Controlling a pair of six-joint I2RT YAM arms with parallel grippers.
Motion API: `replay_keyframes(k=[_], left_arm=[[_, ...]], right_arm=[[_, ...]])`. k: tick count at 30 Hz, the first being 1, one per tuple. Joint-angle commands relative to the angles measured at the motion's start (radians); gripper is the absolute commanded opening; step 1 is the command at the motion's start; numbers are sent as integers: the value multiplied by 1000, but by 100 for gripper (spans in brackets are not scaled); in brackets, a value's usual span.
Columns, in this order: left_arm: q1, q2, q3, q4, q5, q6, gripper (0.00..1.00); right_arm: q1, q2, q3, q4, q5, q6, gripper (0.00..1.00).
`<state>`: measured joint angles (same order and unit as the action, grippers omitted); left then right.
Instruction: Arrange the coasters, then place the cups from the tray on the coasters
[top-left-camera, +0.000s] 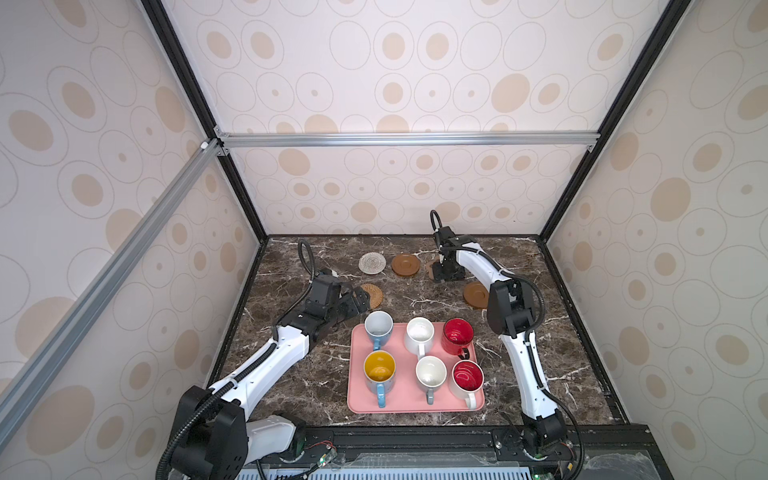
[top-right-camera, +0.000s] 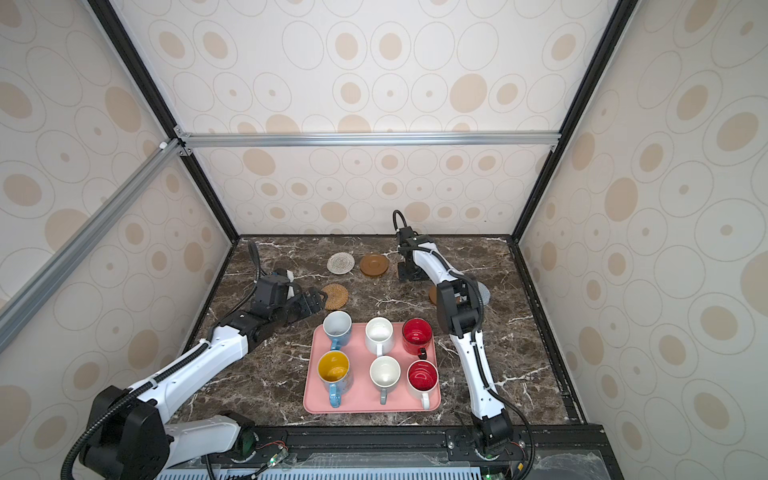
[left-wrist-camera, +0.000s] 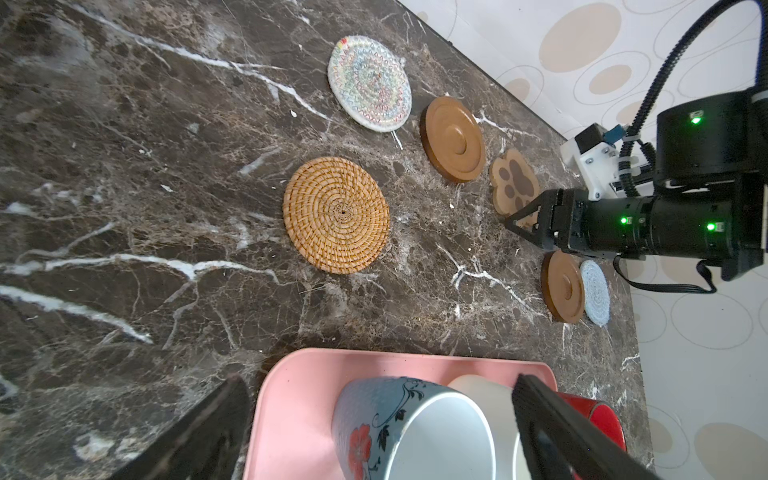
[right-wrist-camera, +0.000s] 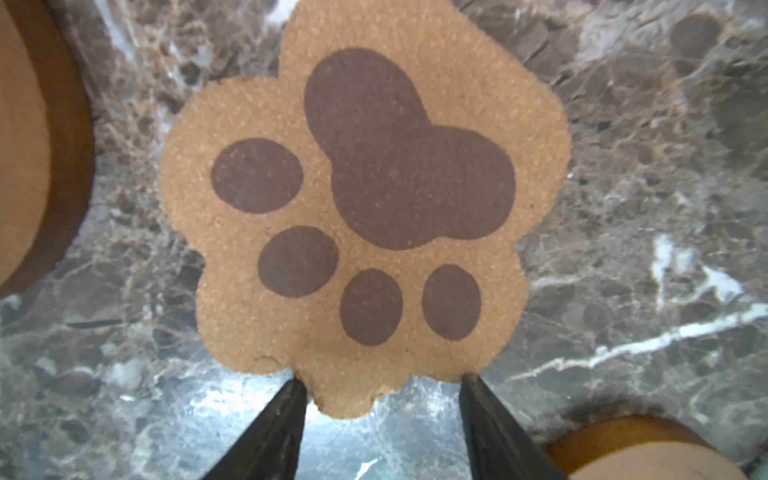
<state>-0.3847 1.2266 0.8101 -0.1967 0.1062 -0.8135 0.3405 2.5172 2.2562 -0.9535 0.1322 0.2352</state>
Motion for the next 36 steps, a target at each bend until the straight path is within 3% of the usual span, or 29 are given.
replay_keyframes(k=[1,23,36], left_arm=[[-8,-20,14,-3,-13,-11,100],[-8,-29,11,-4,-14,-12,100],[-8,-15,27,3,-14,2,100]], right_arm=[[-5,42,17,-27,39,13,63],[-17,6,32,-49,1,50,67],[-29,-160,-29,-99,26,-8,76]])
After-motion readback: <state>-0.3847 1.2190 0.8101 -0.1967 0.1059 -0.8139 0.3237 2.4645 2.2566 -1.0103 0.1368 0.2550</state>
